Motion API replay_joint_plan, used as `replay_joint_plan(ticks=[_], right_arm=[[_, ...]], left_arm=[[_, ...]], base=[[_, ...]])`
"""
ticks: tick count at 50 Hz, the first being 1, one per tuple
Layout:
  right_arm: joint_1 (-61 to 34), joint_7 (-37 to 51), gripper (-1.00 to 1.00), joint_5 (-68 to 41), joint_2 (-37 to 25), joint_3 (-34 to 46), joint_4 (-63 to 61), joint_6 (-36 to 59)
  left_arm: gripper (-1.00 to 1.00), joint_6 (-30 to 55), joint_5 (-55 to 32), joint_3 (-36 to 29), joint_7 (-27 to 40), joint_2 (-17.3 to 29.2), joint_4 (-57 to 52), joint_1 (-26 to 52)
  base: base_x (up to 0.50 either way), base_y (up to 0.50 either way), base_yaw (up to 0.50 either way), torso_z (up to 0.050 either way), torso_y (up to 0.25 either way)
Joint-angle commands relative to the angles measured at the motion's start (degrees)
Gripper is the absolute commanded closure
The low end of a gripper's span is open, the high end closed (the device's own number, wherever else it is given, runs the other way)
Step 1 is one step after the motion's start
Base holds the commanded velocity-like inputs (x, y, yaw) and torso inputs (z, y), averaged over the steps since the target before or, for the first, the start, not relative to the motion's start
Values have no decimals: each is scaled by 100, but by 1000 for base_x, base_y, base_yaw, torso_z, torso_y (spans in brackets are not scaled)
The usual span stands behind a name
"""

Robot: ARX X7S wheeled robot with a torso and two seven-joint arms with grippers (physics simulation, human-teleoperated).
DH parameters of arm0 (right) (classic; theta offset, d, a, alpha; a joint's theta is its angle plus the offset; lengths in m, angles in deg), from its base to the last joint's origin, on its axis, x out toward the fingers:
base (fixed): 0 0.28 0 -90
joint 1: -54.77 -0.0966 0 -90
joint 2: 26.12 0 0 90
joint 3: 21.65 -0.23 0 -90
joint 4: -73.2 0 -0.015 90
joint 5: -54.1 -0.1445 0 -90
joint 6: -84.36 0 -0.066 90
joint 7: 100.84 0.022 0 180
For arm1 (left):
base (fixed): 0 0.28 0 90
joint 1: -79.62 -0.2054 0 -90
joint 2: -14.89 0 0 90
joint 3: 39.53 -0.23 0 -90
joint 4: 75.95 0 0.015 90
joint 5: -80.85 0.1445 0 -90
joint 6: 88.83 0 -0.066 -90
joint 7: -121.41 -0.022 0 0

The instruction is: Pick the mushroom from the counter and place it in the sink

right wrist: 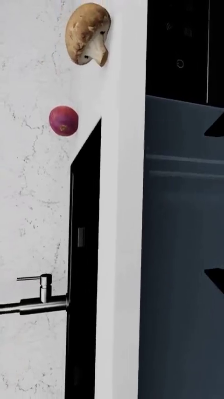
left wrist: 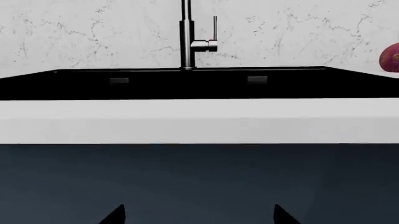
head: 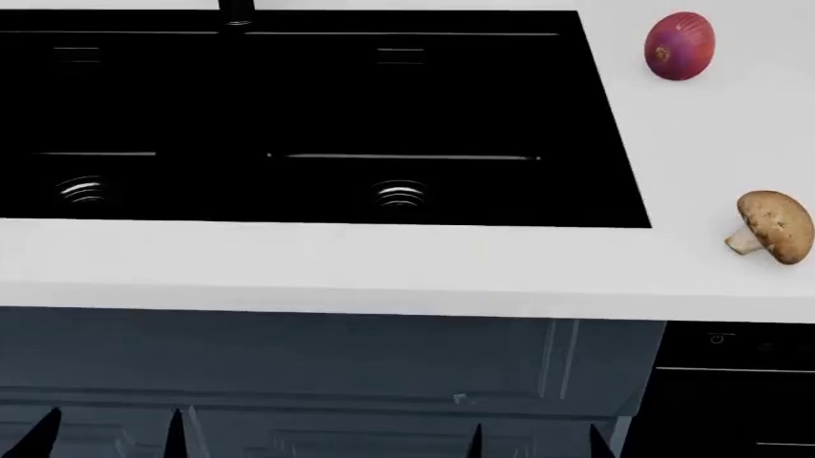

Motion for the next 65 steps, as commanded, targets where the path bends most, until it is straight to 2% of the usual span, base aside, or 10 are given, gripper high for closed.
replay_joint_plan(ticks=[1, 25, 30, 40, 54, 55, 56, 59, 65], right_arm=[[106, 118, -100, 21, -182, 113, -957, 452], [-238, 451, -100, -151, -299, 4, -1975, 1587], [-385, 702, -100, -60, -301, -65, -2307, 2227], [-713, 723, -100, -119, -500, -137, -2910, 3239], [-1422, 685, -100, -264, -801, -360, -3806, 4996], [-1486, 649, -100, -322, -805, -409, -3867, 5114], [-1726, 423, -100, -551, -910, -649, -4139, 5341], [-1771, 430, -100, -532, -956, -631, -4192, 5312], [-1912, 416, -100, -606, -955, -688, -4269, 5425]], left_arm=[[-100, 482, 86, -99, 200, 164, -860, -57], [-100, 1222, 152, -169, 433, 358, -1160, 340], [-100, 1594, 106, -80, 426, 479, -1319, 504], [-100, 2102, -128, 33, 362, 543, -1484, 794], [-100, 3228, -325, 178, 266, 859, -2023, 1484], [-100, 3246, -331, 183, 260, 874, -2044, 1506], [-100, 2863, -227, 157, 192, 1018, -2237, 1544], [-100, 2736, -192, 119, 180, 1052, -2277, 1549], [-100, 2813, -190, 98, 185, 1088, -2302, 1644]], base=[[0, 0, 0, 0, 0], [0, 0, 0, 0, 0], [0, 0, 0, 0, 0], [0, 0, 0, 0, 0], [0, 0, 0, 0, 0], [0, 0, 0, 0, 0], [0, 0, 0, 0, 0], [0, 0, 0, 0, 0], [0, 0, 0, 0, 0]])
